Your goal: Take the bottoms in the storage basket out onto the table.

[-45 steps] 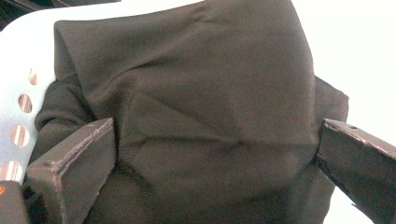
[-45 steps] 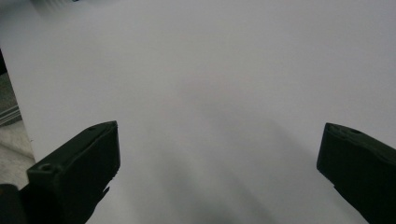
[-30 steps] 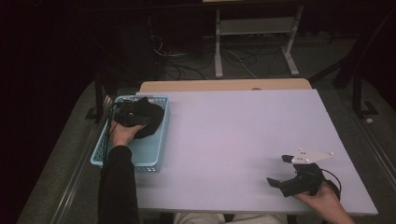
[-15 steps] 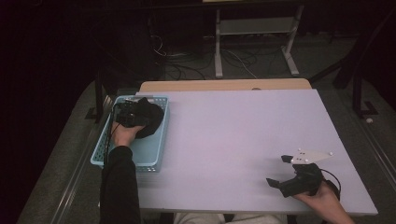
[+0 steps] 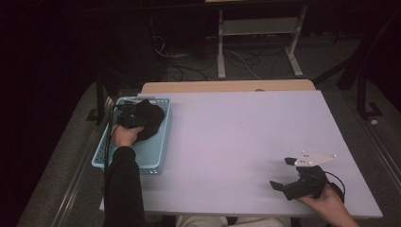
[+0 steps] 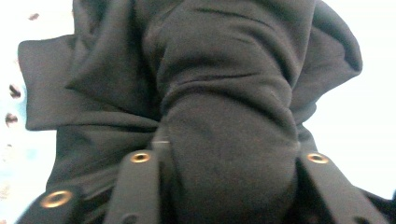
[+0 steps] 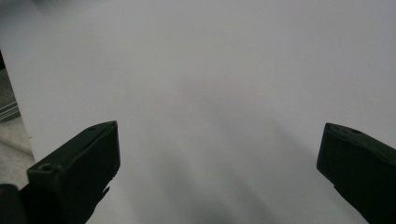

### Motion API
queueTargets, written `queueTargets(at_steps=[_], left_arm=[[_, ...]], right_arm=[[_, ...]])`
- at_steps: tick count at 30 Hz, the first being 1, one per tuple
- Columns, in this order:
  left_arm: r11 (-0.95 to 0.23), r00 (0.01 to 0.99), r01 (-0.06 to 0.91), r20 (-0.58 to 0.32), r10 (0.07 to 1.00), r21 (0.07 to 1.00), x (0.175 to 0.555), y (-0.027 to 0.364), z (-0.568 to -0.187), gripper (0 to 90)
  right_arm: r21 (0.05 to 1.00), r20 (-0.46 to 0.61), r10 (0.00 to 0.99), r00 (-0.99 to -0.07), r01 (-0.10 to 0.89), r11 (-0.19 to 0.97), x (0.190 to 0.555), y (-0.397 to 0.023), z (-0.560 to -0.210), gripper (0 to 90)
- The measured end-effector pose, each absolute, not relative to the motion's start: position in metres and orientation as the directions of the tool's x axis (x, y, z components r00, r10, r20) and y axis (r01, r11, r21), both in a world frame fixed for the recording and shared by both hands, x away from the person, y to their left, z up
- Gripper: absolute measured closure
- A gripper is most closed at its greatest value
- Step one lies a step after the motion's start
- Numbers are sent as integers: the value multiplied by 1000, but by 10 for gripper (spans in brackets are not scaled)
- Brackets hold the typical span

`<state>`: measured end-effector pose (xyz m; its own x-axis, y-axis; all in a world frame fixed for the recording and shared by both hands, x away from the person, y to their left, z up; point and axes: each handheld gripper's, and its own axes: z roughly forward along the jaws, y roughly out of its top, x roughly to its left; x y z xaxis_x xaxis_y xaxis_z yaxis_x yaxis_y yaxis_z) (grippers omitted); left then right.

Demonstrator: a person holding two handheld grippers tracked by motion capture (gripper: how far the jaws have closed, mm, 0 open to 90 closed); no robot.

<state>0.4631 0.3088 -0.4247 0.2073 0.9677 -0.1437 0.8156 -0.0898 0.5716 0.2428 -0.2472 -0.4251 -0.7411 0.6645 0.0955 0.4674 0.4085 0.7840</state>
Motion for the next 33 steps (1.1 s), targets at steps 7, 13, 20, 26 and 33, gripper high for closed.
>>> queueTargets(at_steps=[7, 13, 20, 26, 33], left_arm=[[-20, 188, 831, -246, 951, 556, 462, 309, -417, 691], [9, 188, 823, -288, 939, 568, 456, 311, -405, 694], [38, 184, 808, -313, 932, 588, 445, 316, -388, 693], [49, 200, 793, -336, 920, 607, 436, 318, -375, 694], [67, 218, 779, -370, 903, 623, 428, 318, -364, 693]], right_arm=[[783, 99, 667, -739, 471, 405, 243, -248, -426, 0], [784, 101, 670, -735, 474, 402, 243, -248, -426, 0], [785, 102, 668, -737, 472, 401, 243, -248, -425, 0], [786, 103, 667, -738, 471, 400, 243, -248, -425, 0], [784, 106, 664, -740, 473, 403, 243, -248, -426, 0]])
